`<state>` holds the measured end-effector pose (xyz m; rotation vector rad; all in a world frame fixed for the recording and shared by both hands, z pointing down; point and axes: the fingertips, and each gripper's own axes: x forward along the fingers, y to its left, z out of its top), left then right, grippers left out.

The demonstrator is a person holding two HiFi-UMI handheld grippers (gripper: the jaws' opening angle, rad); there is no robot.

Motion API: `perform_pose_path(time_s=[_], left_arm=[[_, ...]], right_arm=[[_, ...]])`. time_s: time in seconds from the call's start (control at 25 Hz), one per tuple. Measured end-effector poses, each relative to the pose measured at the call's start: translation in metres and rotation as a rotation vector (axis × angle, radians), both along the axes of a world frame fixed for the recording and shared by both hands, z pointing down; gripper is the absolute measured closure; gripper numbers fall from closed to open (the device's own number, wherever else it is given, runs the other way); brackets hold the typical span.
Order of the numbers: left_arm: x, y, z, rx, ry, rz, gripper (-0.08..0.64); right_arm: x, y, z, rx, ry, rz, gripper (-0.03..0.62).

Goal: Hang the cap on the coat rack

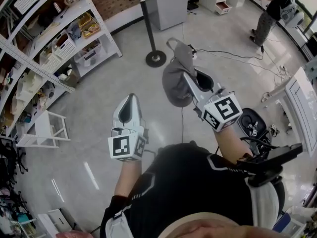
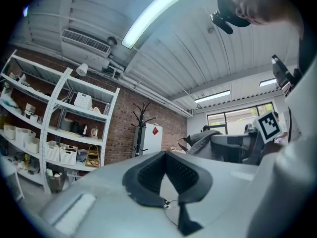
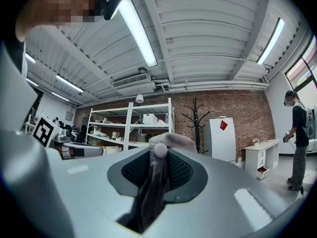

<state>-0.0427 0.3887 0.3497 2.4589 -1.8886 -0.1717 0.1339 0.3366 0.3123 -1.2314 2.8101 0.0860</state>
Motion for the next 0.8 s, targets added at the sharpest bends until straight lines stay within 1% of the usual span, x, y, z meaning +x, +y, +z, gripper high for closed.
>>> perform_pose_path(time_s=[0.24, 0.48, 0.6, 0.8], left_arm=[[-0.036, 0.006, -0.003, 0.023, 0.007, 0.003, 0.532], [-0.076, 0.012, 0.000, 0.039, 0.019, 0.027, 0.532], [-0.093, 0.013, 0.004, 0.038, 0.021, 0.036, 0.532], [-0.112, 0.008, 0.006, 0.029, 0.028, 0.041, 0.532]], right_arm=[[-0.037, 0.005, -0.005, 0.020, 0.004, -0.003, 0.515], [-0.077, 0.012, -0.007, 0.045, 0.027, 0.014, 0.515], [-0.092, 0.017, -0.006, 0.052, 0.021, 0.018, 0.515], [-0.113, 0.015, -0.003, 0.030, 0.024, 0.017, 0.515]])
